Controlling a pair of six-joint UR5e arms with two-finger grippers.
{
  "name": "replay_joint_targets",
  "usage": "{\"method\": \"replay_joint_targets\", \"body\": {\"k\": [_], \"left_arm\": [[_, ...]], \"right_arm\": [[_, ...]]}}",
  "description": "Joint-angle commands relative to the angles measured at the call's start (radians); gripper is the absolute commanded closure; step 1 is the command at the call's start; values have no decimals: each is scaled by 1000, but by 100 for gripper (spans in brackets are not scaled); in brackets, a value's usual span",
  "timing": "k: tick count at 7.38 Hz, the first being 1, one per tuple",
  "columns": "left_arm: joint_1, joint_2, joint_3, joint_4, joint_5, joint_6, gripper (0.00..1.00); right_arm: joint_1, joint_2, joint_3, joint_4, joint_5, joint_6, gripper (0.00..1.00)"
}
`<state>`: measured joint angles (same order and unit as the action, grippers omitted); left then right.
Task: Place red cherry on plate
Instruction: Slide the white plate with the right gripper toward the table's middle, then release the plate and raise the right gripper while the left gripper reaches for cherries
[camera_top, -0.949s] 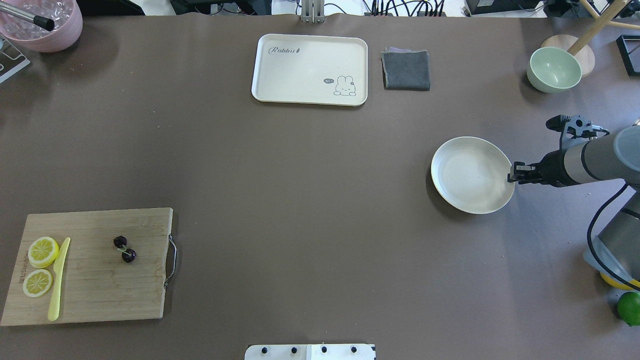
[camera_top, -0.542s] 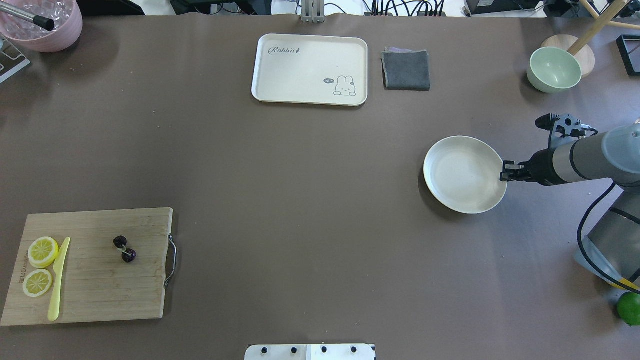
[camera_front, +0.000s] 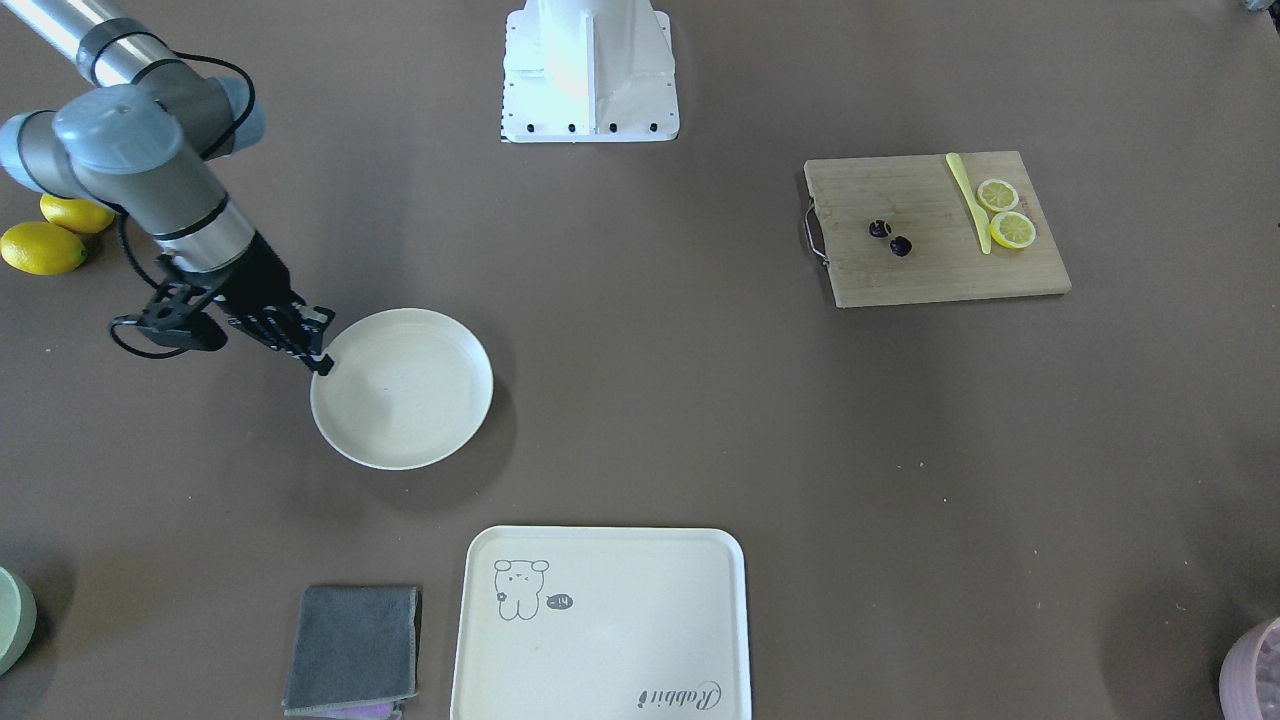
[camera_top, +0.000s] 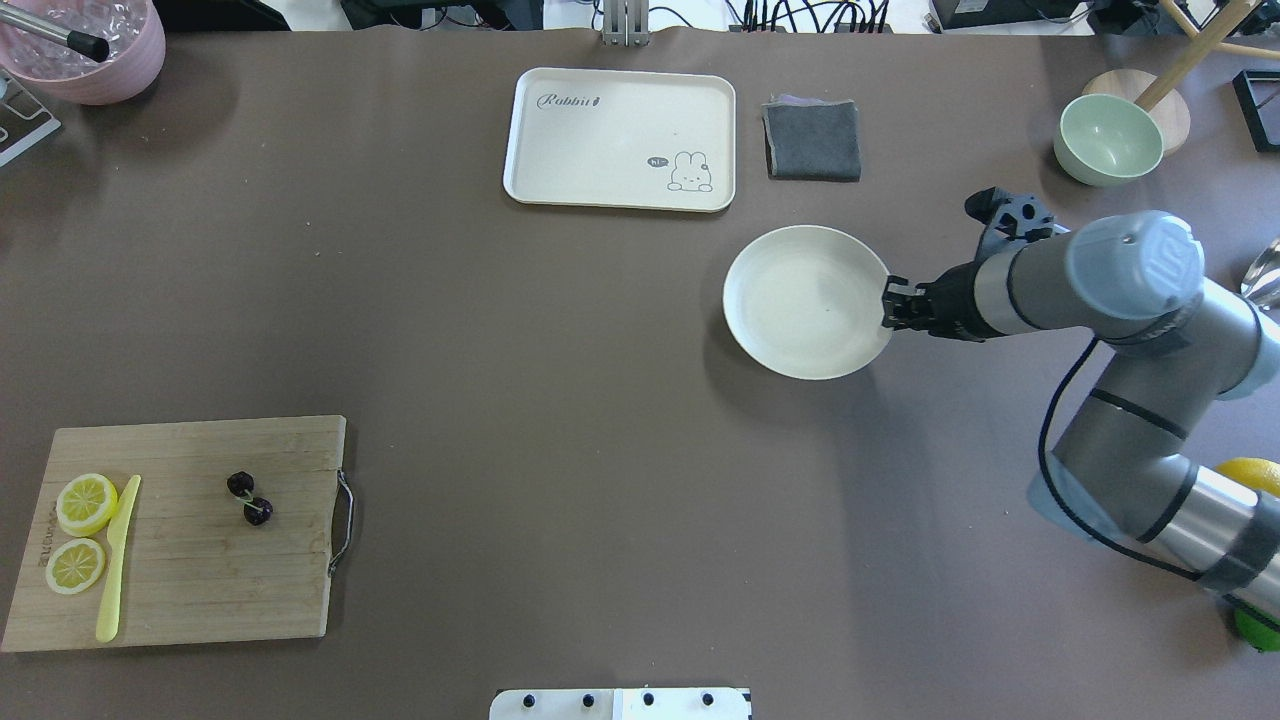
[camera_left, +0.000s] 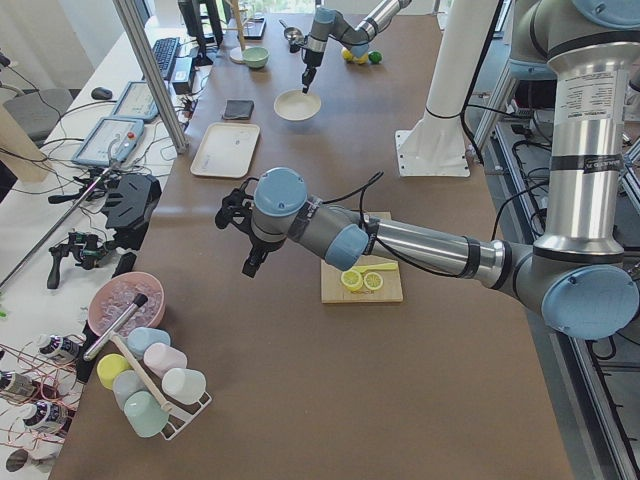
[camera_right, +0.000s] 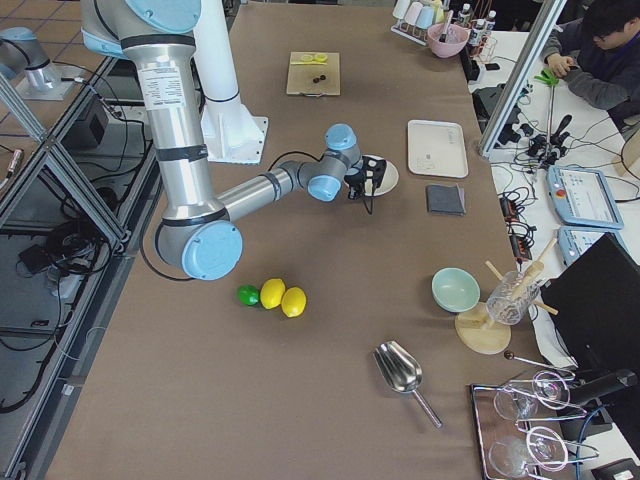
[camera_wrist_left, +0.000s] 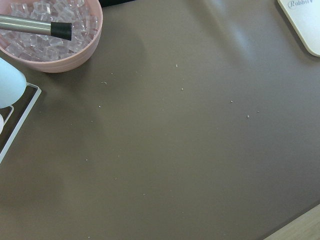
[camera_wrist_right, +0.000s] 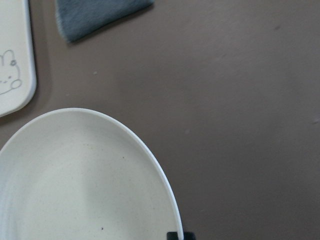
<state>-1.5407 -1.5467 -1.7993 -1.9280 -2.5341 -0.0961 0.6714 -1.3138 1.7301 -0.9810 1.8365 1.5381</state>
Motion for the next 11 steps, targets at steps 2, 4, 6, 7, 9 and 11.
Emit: {"method": "replay_joint_targets", "body": {"k": [2, 4, 6, 7, 9, 11], "left_arm": [[23, -7, 0, -2, 0, -4, 2], [28, -7, 0, 0, 2, -7, 2], [97, -51, -34, -15, 23, -220, 2], [202, -64, -84, -37, 85, -379, 2], [475, -61, -204, -52, 291, -731, 2], [790, -52, -261, -54, 537, -960, 2]], "right_arm": [[-245, 221, 8, -224, -253, 180, 100], [-271, 258, 12, -272, -291, 175, 0], [-139, 248, 89, -332, -170, 89, 0], [5, 232, 109, -370, -13, 10, 0], [277, 116, 137, -375, 256, -277, 0], [434, -26, 146, -367, 374, -535, 0]]}}
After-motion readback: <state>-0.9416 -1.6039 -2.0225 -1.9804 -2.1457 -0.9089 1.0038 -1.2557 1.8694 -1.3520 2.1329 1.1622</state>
